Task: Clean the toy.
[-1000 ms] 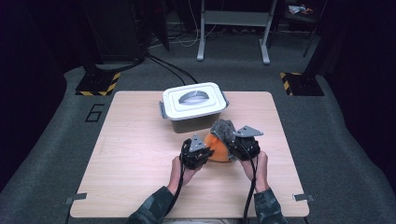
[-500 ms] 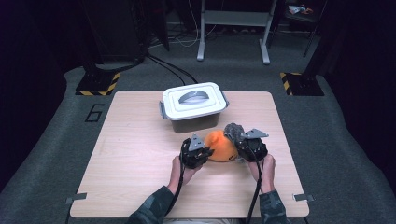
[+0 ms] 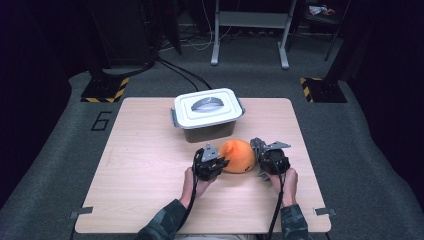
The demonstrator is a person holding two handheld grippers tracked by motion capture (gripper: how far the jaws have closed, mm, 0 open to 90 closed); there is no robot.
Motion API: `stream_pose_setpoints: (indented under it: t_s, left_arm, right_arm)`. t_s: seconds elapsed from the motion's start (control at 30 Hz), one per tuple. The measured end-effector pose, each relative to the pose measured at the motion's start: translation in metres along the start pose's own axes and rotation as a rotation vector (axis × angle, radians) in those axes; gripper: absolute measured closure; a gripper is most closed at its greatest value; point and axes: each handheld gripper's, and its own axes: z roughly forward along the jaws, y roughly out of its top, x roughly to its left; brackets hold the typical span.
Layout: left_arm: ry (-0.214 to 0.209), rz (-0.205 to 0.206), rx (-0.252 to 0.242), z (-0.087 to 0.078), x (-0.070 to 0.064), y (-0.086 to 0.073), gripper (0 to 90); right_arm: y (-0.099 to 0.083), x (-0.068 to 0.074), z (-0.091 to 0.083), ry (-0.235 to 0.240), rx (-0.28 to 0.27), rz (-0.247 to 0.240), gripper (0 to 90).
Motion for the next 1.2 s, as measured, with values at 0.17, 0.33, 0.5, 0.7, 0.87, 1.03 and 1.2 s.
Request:
stream_pose_setpoints:
  t_s: [0.17,0.33,0.5,0.7,0.87,1.03,1.2]
  left_arm:
    - [0.001,0.004,0.000,0.000,-0.001,0.000,80.8]
    - [0.000,0.005,0.000,0.000,-0.001,0.001,80.8]
    - [0.007,0.007,0.008,0.000,-0.001,0.001,80.7]
    - [0.006,-0.002,0.011,-0.001,0.002,0.000,80.6]
    - [0.008,-0.005,0.005,0.000,0.002,0.000,80.6]
    - [0.005,-0.007,0.007,0.000,0.003,0.000,80.6]
    - [0.008,-0.006,0.004,0.000,0.002,0.000,80.6]
  right_arm:
    - [0.010,0.003,-0.024,0.008,-0.084,-0.030,70.8]
    - [0.029,0.027,-0.050,0.079,-0.168,-0.103,70.7]
    - [0.042,0.055,-0.051,0.119,-0.182,-0.182,70.7]
    - [0.043,0.056,-0.041,0.110,-0.173,-0.175,70.6]
    - [0.036,0.044,-0.039,0.087,-0.155,-0.145,70.6]
    - [0.026,0.028,-0.031,0.047,-0.119,-0.090,70.5]
    - [0.015,0.017,-0.021,0.024,-0.084,-0.048,70.6]
